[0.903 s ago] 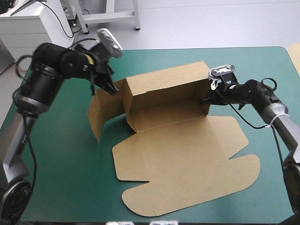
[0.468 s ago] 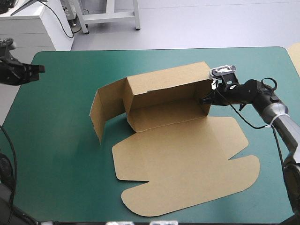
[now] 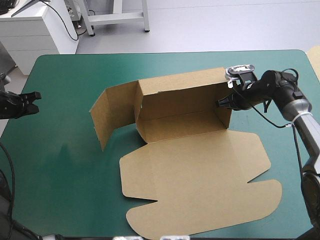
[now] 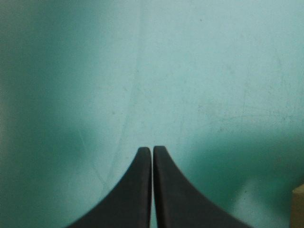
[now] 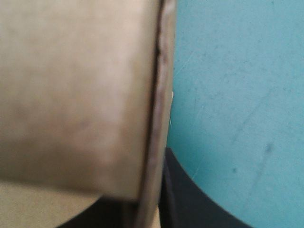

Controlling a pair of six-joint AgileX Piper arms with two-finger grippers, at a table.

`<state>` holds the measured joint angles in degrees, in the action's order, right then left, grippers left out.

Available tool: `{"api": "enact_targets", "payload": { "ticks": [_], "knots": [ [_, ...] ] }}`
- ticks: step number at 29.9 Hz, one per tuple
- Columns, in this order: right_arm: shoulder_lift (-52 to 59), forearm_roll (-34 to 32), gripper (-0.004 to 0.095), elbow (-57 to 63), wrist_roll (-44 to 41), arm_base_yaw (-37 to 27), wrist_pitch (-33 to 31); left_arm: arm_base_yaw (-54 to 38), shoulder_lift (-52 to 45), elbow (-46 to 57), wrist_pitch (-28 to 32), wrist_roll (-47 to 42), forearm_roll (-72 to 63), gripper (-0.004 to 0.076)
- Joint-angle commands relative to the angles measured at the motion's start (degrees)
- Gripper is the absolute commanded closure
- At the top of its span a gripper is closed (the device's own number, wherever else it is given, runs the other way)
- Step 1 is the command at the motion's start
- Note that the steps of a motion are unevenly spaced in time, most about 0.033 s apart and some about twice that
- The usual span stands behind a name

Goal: Fold the box

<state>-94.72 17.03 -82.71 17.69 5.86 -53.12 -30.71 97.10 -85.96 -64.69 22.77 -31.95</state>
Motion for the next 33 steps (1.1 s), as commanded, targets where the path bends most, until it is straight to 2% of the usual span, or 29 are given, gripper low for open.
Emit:
{"api": "enact_targets", "payload": {
  "ticks": [1, 3, 5, 8, 15, 22, 27, 33],
  "knots": [
    [2.67, -1.42, 0.0924, -9.22, -5.94, -0.46, -9.70, -0.16, -3.19, -1.31, 1.03, 0.18, -3.51, 0.0731],
    [2.67, -4.60, 0.0922, -14.04, -9.26, -0.46, -17.66, -0.16, -3.19, -1.31, 1.49, 0.89, -4.05, 0.0731],
    [3.26, -6.55, 0.0922, -17.27, -11.88, -0.35, -18.25, -0.16, -3.19, -1.31, 2.07, 1.05, -4.94, 0.0731],
    [5.39, -5.49, 0.0922, -18.82, -13.84, -0.35, -18.25, -0.16, -3.19, -1.22, 1.93, 1.18, -4.94, 0.0731],
    [13.69, -3.87, 0.0921, -8.26, -17.08, 0.08, -18.33, -0.16, -3.19, -1.22, 2.02, 1.18, -5.06, 0.0731],
    [20.87, -6.62, 0.0921, 3.31, -18.87, 4.27, -18.33, -0.16, -3.19, -1.22, 2.30, 1.18, -5.46, 0.0731],
    [17.98, -9.44, 0.0922, 5.22, -18.87, 4.54, -18.20, -0.16, -3.19, -1.22, 2.30, 1.18, -5.46, 0.0731],
    [8.39, -11.21, 0.0923, 1.45, -18.62, 4.54, -18.20, -0.04, -3.19, -1.19, 1.42, 1.05, -5.91, 0.0731]
  ]
}}
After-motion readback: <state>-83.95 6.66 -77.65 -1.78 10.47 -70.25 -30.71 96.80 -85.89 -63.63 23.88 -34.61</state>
